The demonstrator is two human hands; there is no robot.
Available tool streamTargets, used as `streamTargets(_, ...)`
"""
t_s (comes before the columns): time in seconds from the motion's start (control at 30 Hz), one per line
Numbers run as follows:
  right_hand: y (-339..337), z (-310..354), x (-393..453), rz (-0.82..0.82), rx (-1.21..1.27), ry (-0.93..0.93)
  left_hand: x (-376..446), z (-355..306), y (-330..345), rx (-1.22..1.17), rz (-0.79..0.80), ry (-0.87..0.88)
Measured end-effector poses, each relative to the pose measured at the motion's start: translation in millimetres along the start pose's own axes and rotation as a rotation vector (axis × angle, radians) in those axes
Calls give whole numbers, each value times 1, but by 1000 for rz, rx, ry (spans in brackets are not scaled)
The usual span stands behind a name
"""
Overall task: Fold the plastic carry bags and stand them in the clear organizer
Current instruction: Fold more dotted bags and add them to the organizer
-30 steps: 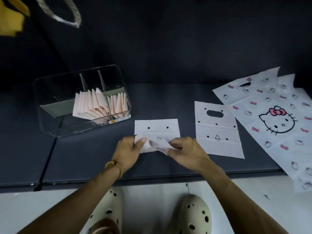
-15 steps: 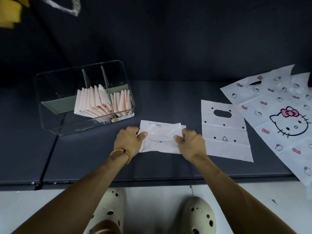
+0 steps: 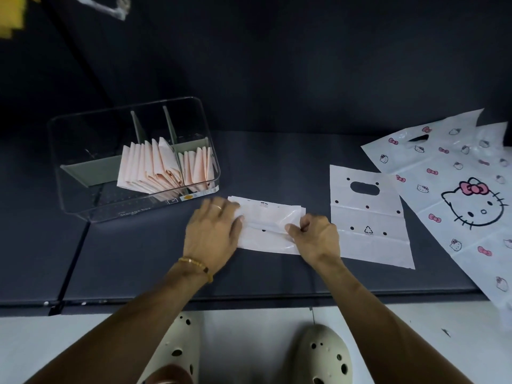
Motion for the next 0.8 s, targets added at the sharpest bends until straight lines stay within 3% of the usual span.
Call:
streamTargets(0.1,1,2,-3,-1,6,-35,-21,-12,17,-48,103,250)
streamTargets(0.2,0,3,-9,-42,-12,-77,-28,-5,30,-123,201,214)
streamTargets(0.33,-1,1,-11,-76,-7,-100,-29,-1,39,-48,274,210)
streamTargets(0.63,-4,1,-12,-69,18,-52,-28,-5,36,25,268,193)
streamTargets(0.7,-13,1,-18,-195,-25,-74,-28,-5,34,-4,243,182)
streamTargets(0.8,-13,22,-39,-413,-202,-396,-29,-6,32,-15,200,176)
Point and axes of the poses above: each hand's wrist, its own x-axis towards the middle knuckle, its own y-axis out of the palm, z = x × y, the point moved 5 cm from there along x, towards the middle knuckle, and after that the axes turned 2 degrees about y, right-handed, at the moved point
